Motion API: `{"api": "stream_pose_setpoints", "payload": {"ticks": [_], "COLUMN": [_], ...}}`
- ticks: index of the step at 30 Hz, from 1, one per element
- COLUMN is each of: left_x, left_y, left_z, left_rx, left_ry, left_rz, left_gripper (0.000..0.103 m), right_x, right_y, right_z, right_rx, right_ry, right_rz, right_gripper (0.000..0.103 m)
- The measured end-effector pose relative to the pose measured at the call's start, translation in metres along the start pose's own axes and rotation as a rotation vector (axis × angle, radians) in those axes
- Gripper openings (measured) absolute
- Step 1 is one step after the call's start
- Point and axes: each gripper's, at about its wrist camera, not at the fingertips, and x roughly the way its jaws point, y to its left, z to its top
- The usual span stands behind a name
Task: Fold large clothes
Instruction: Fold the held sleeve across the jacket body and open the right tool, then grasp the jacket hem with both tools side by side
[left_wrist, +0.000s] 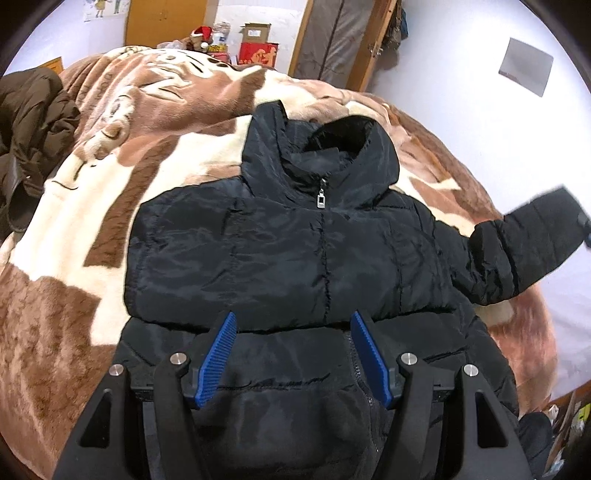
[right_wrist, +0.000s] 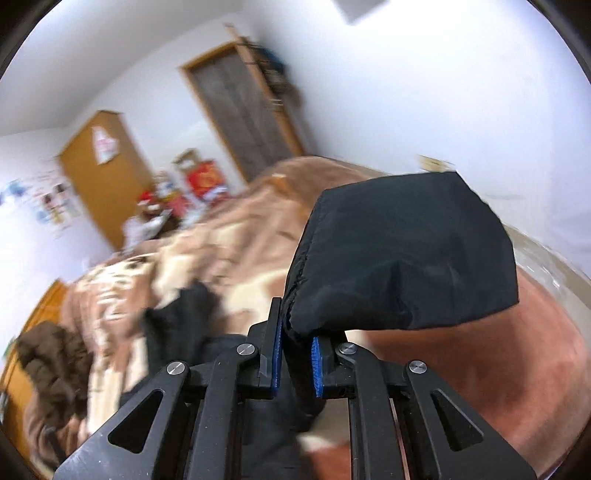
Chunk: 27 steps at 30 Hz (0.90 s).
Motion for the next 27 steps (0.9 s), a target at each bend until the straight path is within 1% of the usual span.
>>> {"api": "stream_pose_setpoints", "payload": {"ticks": [2,5,8,10,12,16,18,19,21,23,24,26,27], "left_x": [-0.006,-0.014,-0.019,-0.021,-0.022,-0.024,-0.025,-0.025,-0.024,-0.024,-0.023,-0.021,-0.020], "left_y": [0.007,0.018,0.030,0.038,0.047,0.067,0.076,0.080,0.087,0.092,0.094,0.095,0.095], "left_z": [-0.001,-0.004,-0.009,-0.012,-0.014,-0.019,-0.022,-0.023,-0.025,-0.027,-0.028,-0.027,-0.026], "left_rx": [-0.016,-0.041,-0.061,-0.075,-0.089,-0.120,-0.135,-0.143,-0.155,-0.165,-0.169,-0.174,-0.175], "left_ry": [-0.013,-0.026,-0.032,-0.034,-0.033,-0.035,-0.032,-0.031,-0.028,-0.025,-0.022,-0.018,-0.018], "left_rz": [-0.003,-0.004,-0.001,0.004,0.011,0.030,0.038,0.042,0.046,0.051,0.051,0.049,0.047], "left_gripper": [0.067,0.067,0.067,0.067,0.067,0.067,0.067,0.067,0.067,0.067,0.067,0.067,0.067], "right_x": [0.000,0.015,0.043,0.064,0.086,0.132,0.150,0.164,0.179,0.195,0.199,0.201,0.199], "right_y": [0.035,0.077,0.115,0.135,0.150,0.177,0.184,0.188,0.189,0.189,0.188,0.187,0.188], "right_z": [0.000,-0.011,-0.034,-0.058,-0.076,-0.131,-0.153,-0.168,-0.187,-0.206,-0.212,-0.217,-0.216], "right_rx": [-0.048,-0.116,-0.171,-0.209,-0.223,-0.274,-0.297,-0.312,-0.327,-0.339,-0.336,-0.325,-0.321], "right_ry": [0.019,0.059,0.128,0.183,0.241,0.386,0.443,0.484,0.542,0.600,0.616,0.621,0.618], "right_rz": [0.068,0.126,0.177,0.193,0.208,0.225,0.221,0.215,0.210,0.200,0.204,0.225,0.244], "right_gripper": [0.013,0.013,0.013,0.013,0.013,0.013,0.013,0.014,0.016,0.021,0.026,0.033,0.041]}}
